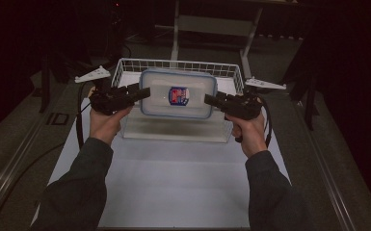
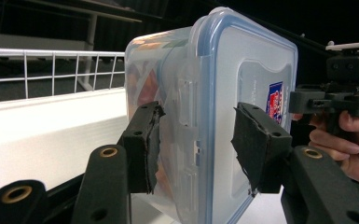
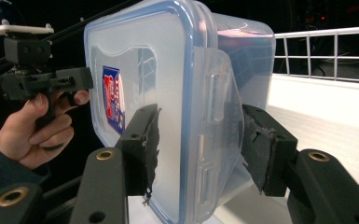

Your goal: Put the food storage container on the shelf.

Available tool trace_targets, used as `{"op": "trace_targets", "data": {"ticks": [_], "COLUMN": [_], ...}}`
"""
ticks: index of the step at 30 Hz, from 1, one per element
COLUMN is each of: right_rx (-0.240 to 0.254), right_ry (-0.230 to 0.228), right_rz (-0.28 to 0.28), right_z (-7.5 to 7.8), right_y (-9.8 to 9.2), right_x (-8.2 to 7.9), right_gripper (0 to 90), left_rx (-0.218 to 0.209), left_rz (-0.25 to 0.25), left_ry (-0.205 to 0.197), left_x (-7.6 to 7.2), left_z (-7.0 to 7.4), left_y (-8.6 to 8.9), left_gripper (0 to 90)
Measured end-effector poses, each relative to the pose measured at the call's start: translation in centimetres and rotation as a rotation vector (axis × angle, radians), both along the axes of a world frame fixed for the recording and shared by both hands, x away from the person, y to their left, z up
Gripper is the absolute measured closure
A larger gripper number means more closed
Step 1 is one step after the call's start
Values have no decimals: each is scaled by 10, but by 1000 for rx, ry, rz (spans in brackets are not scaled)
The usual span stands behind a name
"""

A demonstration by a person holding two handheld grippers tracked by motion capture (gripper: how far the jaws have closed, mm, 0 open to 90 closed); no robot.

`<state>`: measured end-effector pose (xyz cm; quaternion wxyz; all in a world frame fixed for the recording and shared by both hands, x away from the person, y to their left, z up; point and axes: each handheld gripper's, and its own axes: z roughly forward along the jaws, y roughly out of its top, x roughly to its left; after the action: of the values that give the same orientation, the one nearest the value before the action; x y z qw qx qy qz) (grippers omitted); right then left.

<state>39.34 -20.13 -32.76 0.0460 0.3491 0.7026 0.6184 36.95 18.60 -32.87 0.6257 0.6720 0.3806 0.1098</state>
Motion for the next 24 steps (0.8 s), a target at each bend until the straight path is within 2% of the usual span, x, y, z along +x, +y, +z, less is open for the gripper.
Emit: {"op": "trace_targets", "data": {"ticks": [7, 24], "right_rx": [8, 22], "right_ry": [24, 81], "right_rz": [-25, -46], "right_z": [1, 0], "right_y": [-1, -3], "right_x": [12, 24], "right_gripper": [488, 486], "left_rx": [-18, -41], "left_rz": [-1, 10], "left_ry": [38, 89], "left_x": [14, 29], "left_z": [-6, -3], "left_y": [-2, -4], "left_gripper": [516, 513]}}
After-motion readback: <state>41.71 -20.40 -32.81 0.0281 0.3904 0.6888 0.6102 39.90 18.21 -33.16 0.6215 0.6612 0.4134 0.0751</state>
